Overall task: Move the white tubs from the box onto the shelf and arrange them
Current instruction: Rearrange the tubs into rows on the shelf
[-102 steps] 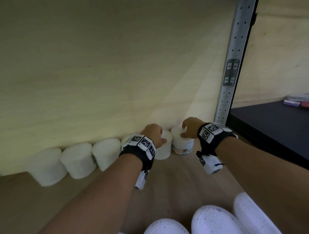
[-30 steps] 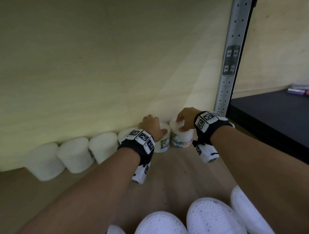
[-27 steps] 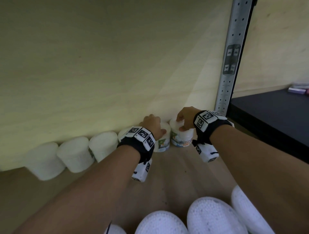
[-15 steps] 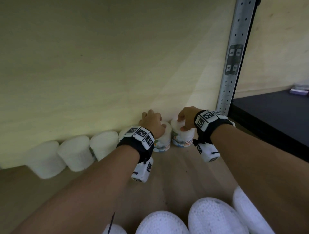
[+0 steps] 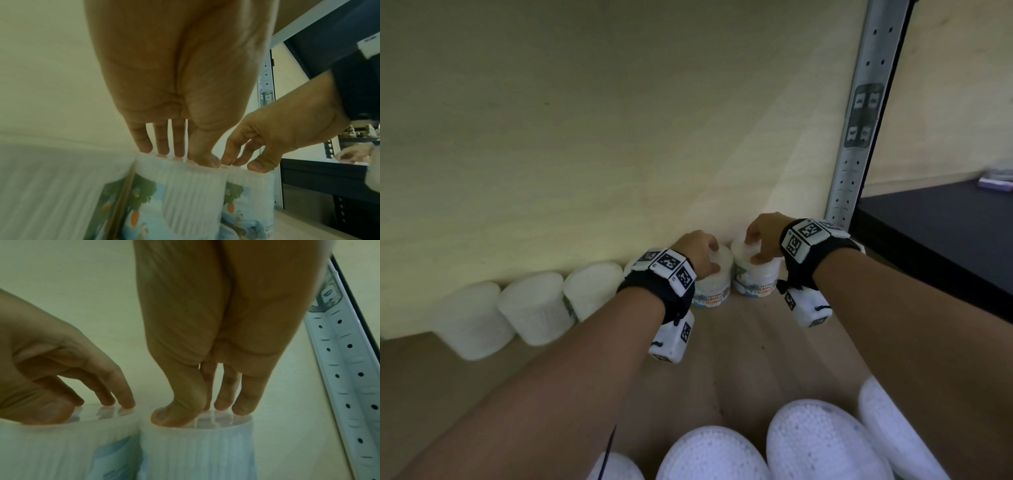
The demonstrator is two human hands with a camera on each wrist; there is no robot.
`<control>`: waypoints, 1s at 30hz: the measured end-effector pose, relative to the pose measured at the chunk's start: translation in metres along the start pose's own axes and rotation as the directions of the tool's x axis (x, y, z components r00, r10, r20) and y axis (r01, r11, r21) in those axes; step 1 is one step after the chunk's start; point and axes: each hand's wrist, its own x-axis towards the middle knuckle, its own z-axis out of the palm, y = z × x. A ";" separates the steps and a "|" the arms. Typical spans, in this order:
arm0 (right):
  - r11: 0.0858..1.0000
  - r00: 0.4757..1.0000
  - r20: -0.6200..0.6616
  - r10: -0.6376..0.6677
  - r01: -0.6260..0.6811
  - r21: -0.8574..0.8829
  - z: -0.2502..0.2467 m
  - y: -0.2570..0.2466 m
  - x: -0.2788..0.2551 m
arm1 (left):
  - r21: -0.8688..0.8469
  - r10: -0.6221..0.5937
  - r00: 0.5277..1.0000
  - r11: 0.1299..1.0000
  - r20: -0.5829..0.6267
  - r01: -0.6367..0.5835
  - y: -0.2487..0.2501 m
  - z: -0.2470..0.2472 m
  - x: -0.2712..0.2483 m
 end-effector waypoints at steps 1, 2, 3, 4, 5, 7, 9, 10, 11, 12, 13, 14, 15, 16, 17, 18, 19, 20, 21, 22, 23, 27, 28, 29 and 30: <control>1.000 1.000 0.006 0.003 -0.003 -0.003 -0.001 0.000 0.000 | 0.000 -0.002 1.000 1.000 -0.003 0.002 0.000 0.000 0.000; 1.000 1.000 0.014 0.004 -0.004 -0.010 -0.001 0.000 0.000 | -0.002 -0.003 1.000 1.000 0.000 0.003 0.001 0.000 0.001; 1.000 1.000 0.023 0.003 -0.003 -0.017 -0.002 0.000 0.001 | 0.005 -0.003 1.000 1.000 0.001 0.003 0.002 -0.001 0.001; 1.000 0.999 0.033 0.003 -0.003 -0.025 -0.002 0.000 0.001 | 0.013 -0.001 1.000 1.000 0.002 0.001 0.003 -0.001 0.002; 0.999 0.999 0.044 0.004 -0.002 -0.034 -0.004 -0.001 0.000 | 0.021 0.000 1.000 1.000 0.001 -0.001 0.003 -0.001 0.002; 0.999 0.997 0.073 0.011 -0.007 -0.050 -0.007 -0.003 -0.004 | 0.030 -0.012 1.000 0.999 0.025 0.012 0.004 0.000 0.003; 0.998 0.995 0.098 0.026 -0.020 -0.056 -0.010 -0.003 -0.010 | 0.055 -0.006 0.999 0.999 0.051 0.003 0.007 -0.003 0.002; 0.997 0.993 0.112 0.035 -0.028 -0.067 -0.010 -0.003 -0.013 | 0.081 -0.003 0.998 0.997 0.065 -0.002 0.008 -0.003 0.001; 0.996 0.991 0.127 0.046 -0.037 -0.076 -0.011 -0.004 -0.019 | 0.095 -0.009 0.996 0.996 0.089 0.000 0.013 -0.006 -0.001; 0.994 0.986 0.155 0.068 -0.054 -0.091 -0.012 -0.007 -0.025 | 0.117 -0.024 0.993 0.993 0.120 0.010 0.016 -0.005 -0.004; 0.992 0.983 0.168 0.080 -0.062 -0.108 -0.012 -0.009 -0.030 | 0.143 -0.044 0.987 0.989 0.152 0.022 0.016 -0.001 -0.005; 0.987 0.979 0.179 0.096 -0.070 -0.146 -0.012 -0.011 -0.035 | 0.176 -0.045 0.984 0.984 0.171 0.014 0.017 0.006 -0.003; 0.978 0.975 0.181 0.131 -0.097 -0.184 -0.009 -0.009 -0.032 | 0.214 -0.055 0.980 0.977 0.191 0.013 0.011 0.016 0.010; 0.973 0.976 0.166 0.141 -0.106 -0.204 0.006 0.010 -0.007 | 0.236 -0.057 0.965 0.972 0.255 -0.005 0.001 0.034 0.034; 0.969 0.973 0.192 0.127 -0.081 -0.234 0.025 0.031 0.021 | 0.265 -0.048 0.957 0.964 0.286 -0.031 -0.007 0.049 0.049; 0.963 0.966 0.231 0.119 -0.056 -0.263 0.040 0.044 0.040 | 0.250 -0.037 0.947 0.967 0.320 -0.047 -0.001 0.048 0.048; 0.959 0.964 0.232 0.128 -0.061 -0.277 0.049 0.052 0.048 | 0.270 -0.020 0.946 0.960 0.323 -0.072 0.004 0.046 0.040; 0.958 0.949 0.271 0.160 -0.084 -0.274 0.046 0.047 0.038 | 0.315 -0.003 0.947 0.943 0.321 -0.104 0.019 0.033 0.015; 0.954 0.944 0.284 0.170 -0.086 -0.288 0.041 0.041 0.020 | 0.348 0.021 0.945 0.927 0.326 -0.141 0.038 0.015 -0.017; 0.944 0.939 0.293 0.181 -0.082 -0.319 0.034 0.031 -0.002 | 0.371 0.032 0.948 0.915 0.318 -0.155 0.047 0.009 -0.032; 0.937 0.940 0.289 0.183 -0.078 -0.341 0.022 0.016 -0.033 | 0.379 0.043 0.953 0.912 0.299 -0.160 0.051 0.010 -0.040; 0.940 0.951 0.263 0.162 -0.067 -0.336 0.023 0.014 -0.068 | 0.373 0.096 0.948 0.904 0.303 -0.211 0.062 0.019 -0.060; 0.927 0.948 0.264 0.181 -0.074 -0.367 0.024 0.016 -0.072 | 0.387 0.122 0.946 0.891 0.300 -0.237 0.068 0.018 -0.069; 0.921 0.955 0.239 0.175 -0.073 -0.383 0.026 0.019 -0.075 | 0.397 0.140 0.950 0.884 0.278 -0.247 0.068 0.022 -0.070; 0.921 0.957 0.234 0.174 -0.074 -0.382 0.027 0.021 -0.081 | 0.389 0.133 0.951 0.890 0.279 -0.239 0.069 0.027 -0.071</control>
